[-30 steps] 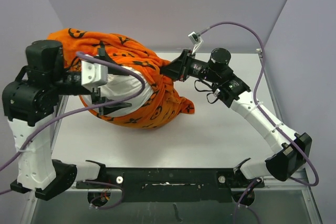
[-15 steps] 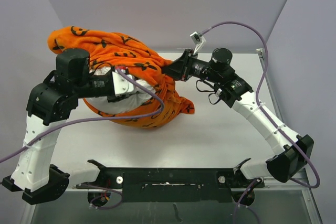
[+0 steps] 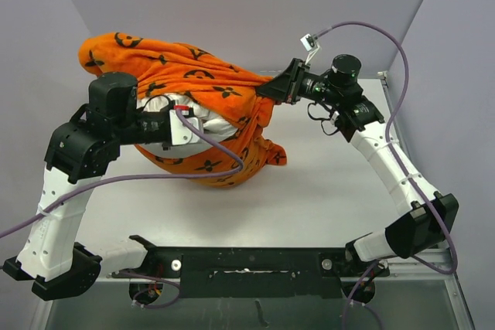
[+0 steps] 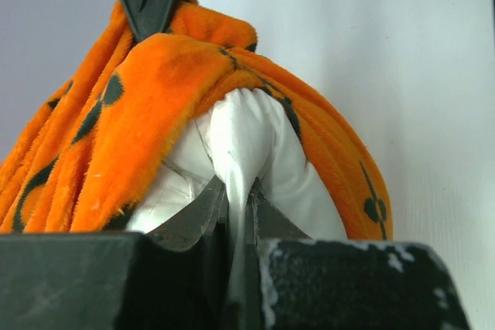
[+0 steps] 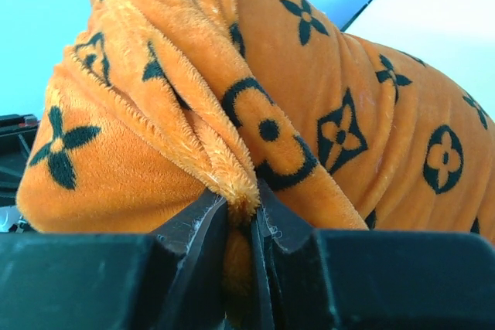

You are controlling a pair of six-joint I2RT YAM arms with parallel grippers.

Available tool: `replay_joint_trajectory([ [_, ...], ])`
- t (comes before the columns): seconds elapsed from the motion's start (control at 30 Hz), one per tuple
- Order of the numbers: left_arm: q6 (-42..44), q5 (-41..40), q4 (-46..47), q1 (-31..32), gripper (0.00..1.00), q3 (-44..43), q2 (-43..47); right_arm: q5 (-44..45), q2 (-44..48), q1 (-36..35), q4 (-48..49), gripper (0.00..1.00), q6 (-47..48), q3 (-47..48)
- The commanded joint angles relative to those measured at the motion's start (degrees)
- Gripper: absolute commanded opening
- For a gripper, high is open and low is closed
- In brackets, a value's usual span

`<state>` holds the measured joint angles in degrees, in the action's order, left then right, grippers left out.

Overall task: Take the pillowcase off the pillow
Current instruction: Remove the pillow from the pillowcase.

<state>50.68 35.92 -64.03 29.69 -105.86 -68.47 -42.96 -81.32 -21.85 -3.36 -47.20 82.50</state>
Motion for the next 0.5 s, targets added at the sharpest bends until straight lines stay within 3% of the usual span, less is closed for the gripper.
replay_joint_trajectory([
  [0.0, -0.2, 6.6, -14.7, -0.2, 0.00, -2.0, 0.9, 10.0, -2.8, 7.1, -2.3, 0.00, 2.8, 3.4],
  [0.47, 1.9, 8.5, -21.8, -0.2, 0.00, -5.7, 2.9, 22.4, -8.7, 13.0, -14.8, 0.00, 15.8, 0.5],
])
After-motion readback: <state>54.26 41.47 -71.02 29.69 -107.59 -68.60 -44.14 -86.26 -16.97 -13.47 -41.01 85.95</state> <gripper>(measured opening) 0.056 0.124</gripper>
